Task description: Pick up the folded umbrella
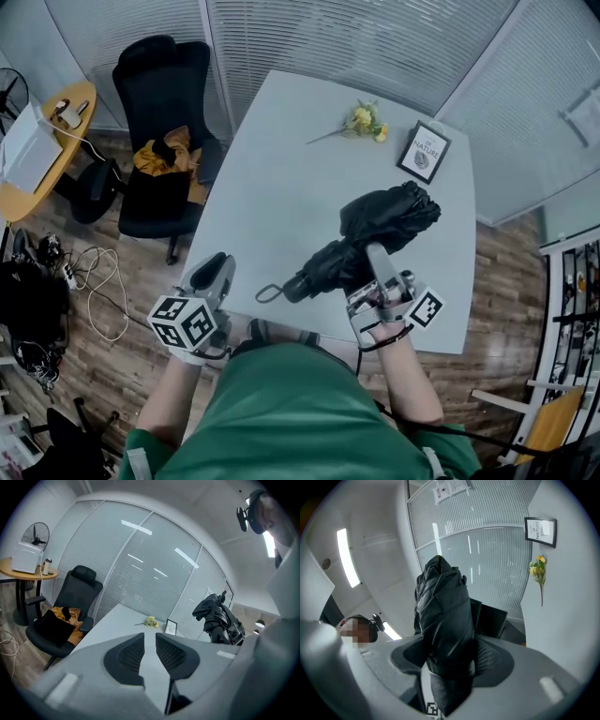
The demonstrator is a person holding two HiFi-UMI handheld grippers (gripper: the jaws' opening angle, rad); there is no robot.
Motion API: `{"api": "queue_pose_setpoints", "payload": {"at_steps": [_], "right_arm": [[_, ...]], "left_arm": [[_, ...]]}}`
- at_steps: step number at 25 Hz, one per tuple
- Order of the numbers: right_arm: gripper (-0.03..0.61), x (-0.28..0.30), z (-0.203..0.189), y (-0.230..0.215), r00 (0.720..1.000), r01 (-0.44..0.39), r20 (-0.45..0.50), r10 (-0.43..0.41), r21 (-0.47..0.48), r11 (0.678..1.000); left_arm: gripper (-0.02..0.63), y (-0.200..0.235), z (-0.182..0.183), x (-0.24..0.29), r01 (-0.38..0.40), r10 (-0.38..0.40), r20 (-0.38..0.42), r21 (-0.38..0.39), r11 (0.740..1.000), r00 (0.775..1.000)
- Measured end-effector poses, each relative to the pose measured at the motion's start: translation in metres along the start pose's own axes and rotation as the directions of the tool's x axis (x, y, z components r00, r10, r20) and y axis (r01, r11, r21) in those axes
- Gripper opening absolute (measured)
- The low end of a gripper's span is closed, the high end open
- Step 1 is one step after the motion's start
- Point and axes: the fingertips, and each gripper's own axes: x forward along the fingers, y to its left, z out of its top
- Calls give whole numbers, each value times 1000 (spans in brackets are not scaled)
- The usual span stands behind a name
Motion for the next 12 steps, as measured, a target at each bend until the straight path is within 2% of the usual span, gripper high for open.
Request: {"api": "queue_pose_setpoints", "payload": {"at_steps": [12], "right_arm": [[267,-5,2,-6,999,44,3,-44,-33,998]], "left_arm": [[83,-7,10,2,5,-5,6,14,1000,1000]]}}
